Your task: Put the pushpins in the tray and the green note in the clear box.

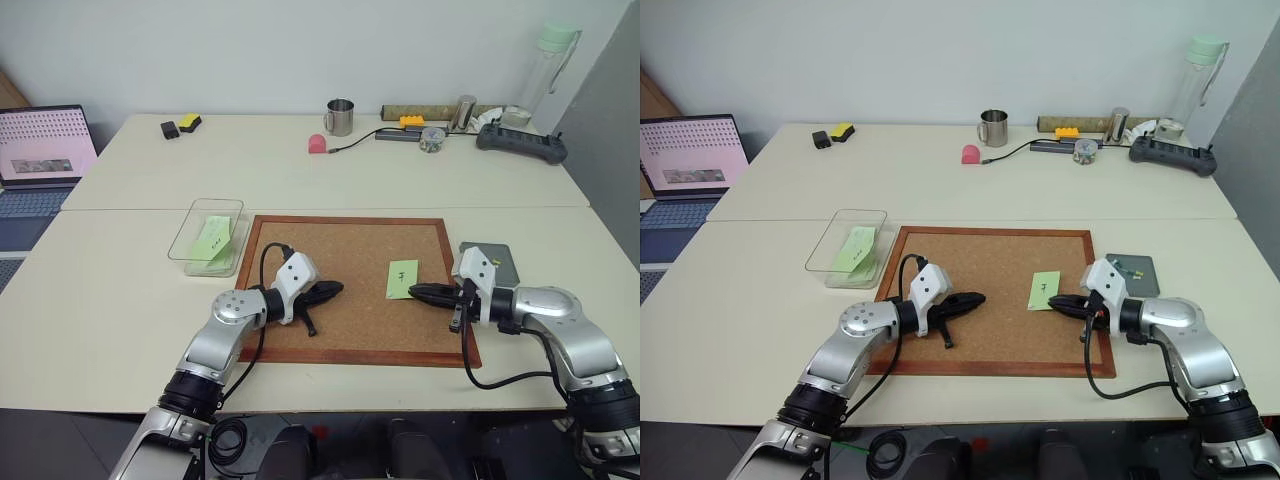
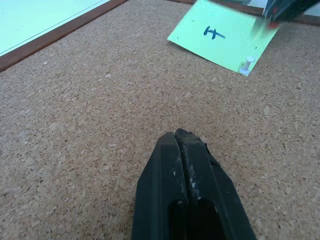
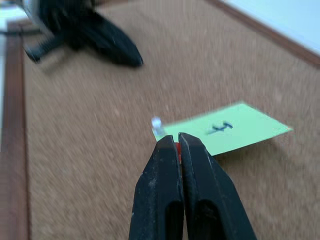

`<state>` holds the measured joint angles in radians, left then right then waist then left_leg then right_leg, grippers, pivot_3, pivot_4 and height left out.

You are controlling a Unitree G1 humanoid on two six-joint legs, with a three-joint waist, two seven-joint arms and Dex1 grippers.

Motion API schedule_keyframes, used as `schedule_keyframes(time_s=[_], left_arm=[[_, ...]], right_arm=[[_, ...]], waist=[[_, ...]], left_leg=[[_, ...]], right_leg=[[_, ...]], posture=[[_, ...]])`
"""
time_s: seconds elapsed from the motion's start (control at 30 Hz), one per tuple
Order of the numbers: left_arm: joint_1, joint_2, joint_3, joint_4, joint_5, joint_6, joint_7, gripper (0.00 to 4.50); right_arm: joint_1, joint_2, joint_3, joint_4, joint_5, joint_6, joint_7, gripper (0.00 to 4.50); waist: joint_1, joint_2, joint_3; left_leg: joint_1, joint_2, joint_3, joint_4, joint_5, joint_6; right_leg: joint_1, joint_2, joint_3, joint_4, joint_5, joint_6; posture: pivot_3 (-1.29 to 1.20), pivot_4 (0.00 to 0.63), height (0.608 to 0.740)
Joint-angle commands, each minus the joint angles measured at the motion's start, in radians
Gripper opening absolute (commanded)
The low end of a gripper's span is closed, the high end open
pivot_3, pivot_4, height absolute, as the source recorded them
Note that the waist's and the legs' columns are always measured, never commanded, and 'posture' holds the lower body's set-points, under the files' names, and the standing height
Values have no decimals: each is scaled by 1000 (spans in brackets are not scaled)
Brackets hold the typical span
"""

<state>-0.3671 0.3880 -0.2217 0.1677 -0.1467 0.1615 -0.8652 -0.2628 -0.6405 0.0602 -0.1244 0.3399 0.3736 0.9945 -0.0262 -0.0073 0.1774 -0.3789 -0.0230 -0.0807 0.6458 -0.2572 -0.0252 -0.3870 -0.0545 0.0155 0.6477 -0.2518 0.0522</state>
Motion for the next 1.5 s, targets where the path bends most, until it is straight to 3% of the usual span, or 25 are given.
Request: schedule_keyframes(time_s=[0.03,0.33,0.53,0.77,1.1,1.33,1.5], left_arm=[[37,9,-32,36,33,20,-8,0],[37,10,-36,39,35,20,-12,0],[39,10,-35,37,35,18,-11,0],[31,8,-39,45,37,15,-13,0],[26,11,-39,54,38,9,-17,0],[22,12,-39,64,38,-1,-22,0],[16,8,-41,71,41,-5,-23,0]], right_arm=[[11,18,-67,-69,65,50,-46,31],[-4,14,-176,-56,126,126,-129,31],[-41,-41,-260,118,40,128,-264,31],[-35,-68,-245,249,-36,100,-297,31],[-37,-59,-285,210,11,122,-265,2263],[-6,-93,-204,-4,54,117,-134,3805],[10,-79,-35,-110,-18,42,-75,3805]], waist=[[0,0,0],[0,0,0],[0,0,0],[0,2,-1],[0,2,-1],[0,2,-2],[-1,2,-2]], left_leg=[[0,0,0,0,0,0],[0,0,0,0,0,0],[0,0,1,0,0,0],[0,0,4,0,0,0],[0,0,4,0,0,0],[0,0,3,0,0,0],[0,0,2,0,0,0]], right_leg=[[0,0,0,0,0,0],[0,0,0,0,0,0],[0,0,1,0,0,0],[0,0,0,0,0,0],[0,0,1,0,0,0],[0,0,0,0,0,0],[0,0,-1,0,0,1]], posture=[[0,150,740],[0,150,740],[0,150,740],[0,150,740],[0,150,740],[0,150,740],[0,150,740]])
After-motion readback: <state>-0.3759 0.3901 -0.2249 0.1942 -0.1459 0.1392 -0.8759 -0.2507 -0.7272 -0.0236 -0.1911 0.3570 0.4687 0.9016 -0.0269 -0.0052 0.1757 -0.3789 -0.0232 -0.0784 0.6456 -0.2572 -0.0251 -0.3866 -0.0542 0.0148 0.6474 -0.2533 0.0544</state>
